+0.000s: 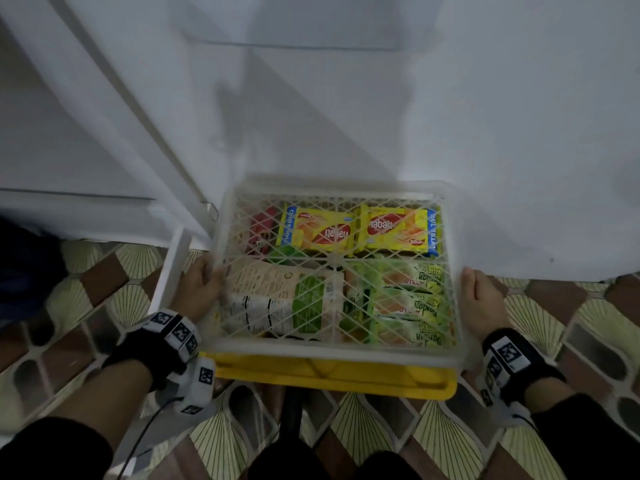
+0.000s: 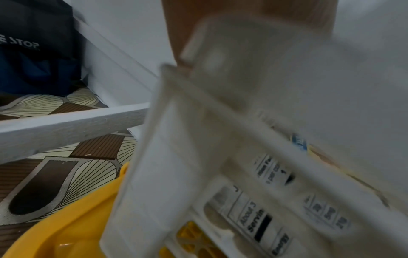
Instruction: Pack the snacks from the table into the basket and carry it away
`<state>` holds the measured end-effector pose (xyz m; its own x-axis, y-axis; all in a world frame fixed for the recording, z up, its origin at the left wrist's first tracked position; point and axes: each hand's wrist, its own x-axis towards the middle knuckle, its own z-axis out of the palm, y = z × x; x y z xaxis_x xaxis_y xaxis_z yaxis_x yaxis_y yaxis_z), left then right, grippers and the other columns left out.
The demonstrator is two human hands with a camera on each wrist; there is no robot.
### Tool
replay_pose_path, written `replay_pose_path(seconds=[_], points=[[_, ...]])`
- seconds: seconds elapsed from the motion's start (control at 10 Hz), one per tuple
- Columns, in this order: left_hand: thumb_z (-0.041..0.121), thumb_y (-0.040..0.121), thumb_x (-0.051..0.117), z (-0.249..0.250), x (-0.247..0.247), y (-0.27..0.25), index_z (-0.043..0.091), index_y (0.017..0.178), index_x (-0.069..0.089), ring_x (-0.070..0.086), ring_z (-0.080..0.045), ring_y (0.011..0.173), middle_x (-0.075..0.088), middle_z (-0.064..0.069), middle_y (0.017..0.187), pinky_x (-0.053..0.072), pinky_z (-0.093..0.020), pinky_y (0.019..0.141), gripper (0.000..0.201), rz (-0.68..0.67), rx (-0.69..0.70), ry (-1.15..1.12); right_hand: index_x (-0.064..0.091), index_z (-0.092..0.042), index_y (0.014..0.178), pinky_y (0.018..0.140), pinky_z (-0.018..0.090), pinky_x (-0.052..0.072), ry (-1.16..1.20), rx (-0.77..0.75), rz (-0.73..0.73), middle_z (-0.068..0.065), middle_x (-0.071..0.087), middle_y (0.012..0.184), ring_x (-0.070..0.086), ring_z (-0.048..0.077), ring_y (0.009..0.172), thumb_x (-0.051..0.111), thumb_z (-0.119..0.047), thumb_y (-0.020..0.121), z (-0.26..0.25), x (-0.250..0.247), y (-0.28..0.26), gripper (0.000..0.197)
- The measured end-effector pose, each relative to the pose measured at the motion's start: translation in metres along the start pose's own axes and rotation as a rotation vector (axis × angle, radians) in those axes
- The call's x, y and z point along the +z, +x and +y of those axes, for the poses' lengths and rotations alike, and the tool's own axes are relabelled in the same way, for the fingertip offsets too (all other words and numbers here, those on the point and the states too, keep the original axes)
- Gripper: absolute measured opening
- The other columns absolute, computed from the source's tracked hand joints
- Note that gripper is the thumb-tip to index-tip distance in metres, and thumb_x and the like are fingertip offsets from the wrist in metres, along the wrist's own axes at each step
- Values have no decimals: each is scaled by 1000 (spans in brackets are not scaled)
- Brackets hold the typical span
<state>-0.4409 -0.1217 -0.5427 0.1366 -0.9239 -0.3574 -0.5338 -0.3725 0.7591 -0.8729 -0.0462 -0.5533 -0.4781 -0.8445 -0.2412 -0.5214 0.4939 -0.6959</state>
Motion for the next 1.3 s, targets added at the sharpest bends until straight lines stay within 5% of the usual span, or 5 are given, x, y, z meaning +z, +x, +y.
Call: replay_pose_path(seconds=[0.4, 0.7, 1.0, 1.2, 1.3], points=[[26, 99, 46, -10, -3, 15, 15, 126, 49, 55, -14, 100, 58, -2, 111, 42, -19, 73, 29, -24, 32, -51, 46, -3, 90, 64, 30, 27, 49, -1, -34, 1, 46, 72, 45, 22, 71, 27, -27, 104, -9, 17, -1, 34], [26, 100, 46, 3, -8, 28, 37, 89, 49, 51, -1, 77, 54, 6, 89, 40, -15, 64, 15, -10, 71, -49, 44, -1, 87, 63, 32, 30, 37, -23, 31, 10, 48, 73, 48, 27, 71, 27, -24, 104, -9, 31, 3, 34], [28, 100, 45, 14, -15, 13, 22, 146, 34, 43, -12, 106, 44, 6, 119, 34, -25, 86, 47, 5, 4, 4, 48, -4, 98, 72, 32, 33, -19, 45, -49, 12, 52, 88, 49, 26, 83, 27, -32, 104, -13, 17, -2, 36], [27, 99, 49, -2, -45, -6, 5, 129, 53, 58, -30, 107, 60, -14, 119, 45, -34, 84, 37, 138, -43, -13, 56, -15, 106, 85, 44, 51, -5, 178, -4, 10, 63, 103, 61, 32, 95, 42, -52, 90, -18, -14, -11, 42], [18, 98, 48, -11, -65, -43, 6, 123, 57, 59, -30, 94, 62, -17, 114, 49, -36, 77, 29, 161, -97, 67, 60, -5, 107, 89, 39, 43, -48, 125, 24, 18, 62, 110, 58, 34, 103, 54, -22, 91, -27, -48, -32, 24]])
